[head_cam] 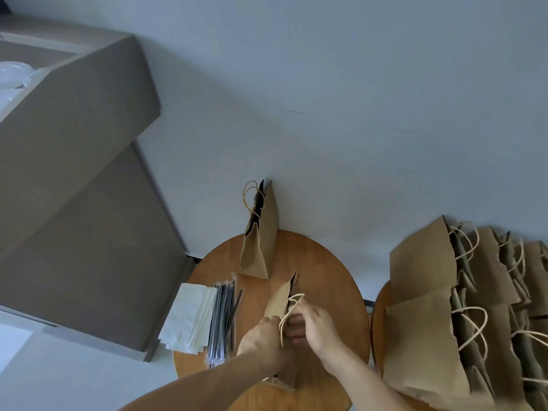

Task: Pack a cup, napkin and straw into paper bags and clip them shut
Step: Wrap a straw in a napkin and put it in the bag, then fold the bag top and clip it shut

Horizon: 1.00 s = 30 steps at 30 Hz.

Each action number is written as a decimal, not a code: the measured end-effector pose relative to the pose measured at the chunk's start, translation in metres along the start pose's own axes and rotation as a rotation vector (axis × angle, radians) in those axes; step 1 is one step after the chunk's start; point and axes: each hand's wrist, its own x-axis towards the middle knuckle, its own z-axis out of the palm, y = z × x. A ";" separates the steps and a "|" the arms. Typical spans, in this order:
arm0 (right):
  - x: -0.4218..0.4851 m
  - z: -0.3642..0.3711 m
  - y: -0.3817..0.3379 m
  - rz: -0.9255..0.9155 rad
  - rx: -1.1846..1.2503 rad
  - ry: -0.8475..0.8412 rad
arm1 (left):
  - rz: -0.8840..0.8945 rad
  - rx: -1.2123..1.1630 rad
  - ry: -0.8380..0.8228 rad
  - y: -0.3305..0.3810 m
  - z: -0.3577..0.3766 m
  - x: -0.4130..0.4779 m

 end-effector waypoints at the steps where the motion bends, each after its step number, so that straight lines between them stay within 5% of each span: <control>1: 0.001 -0.004 0.002 -0.048 -0.049 0.003 | -0.008 0.023 0.044 0.002 0.002 0.002; 6: 0.017 -0.044 0.008 -0.474 -0.707 0.235 | 0.040 0.022 0.120 0.000 -0.009 0.010; 10: 0.039 -0.067 0.001 -0.653 -1.000 0.146 | 0.146 0.152 0.137 0.005 -0.031 0.026; 15: 0.051 -0.078 -0.004 -0.663 -1.053 0.196 | 0.278 0.276 0.096 0.003 -0.054 0.050; 19: 0.056 -0.077 0.000 -0.628 -1.057 0.219 | 0.204 0.236 0.104 0.007 -0.054 0.064; 23: 0.065 -0.083 0.003 -0.580 -1.055 0.221 | 0.137 0.093 0.240 0.013 -0.033 0.066; 30: 0.067 -0.099 0.001 -0.625 -0.896 0.181 | 0.361 0.002 0.441 0.009 -0.024 0.066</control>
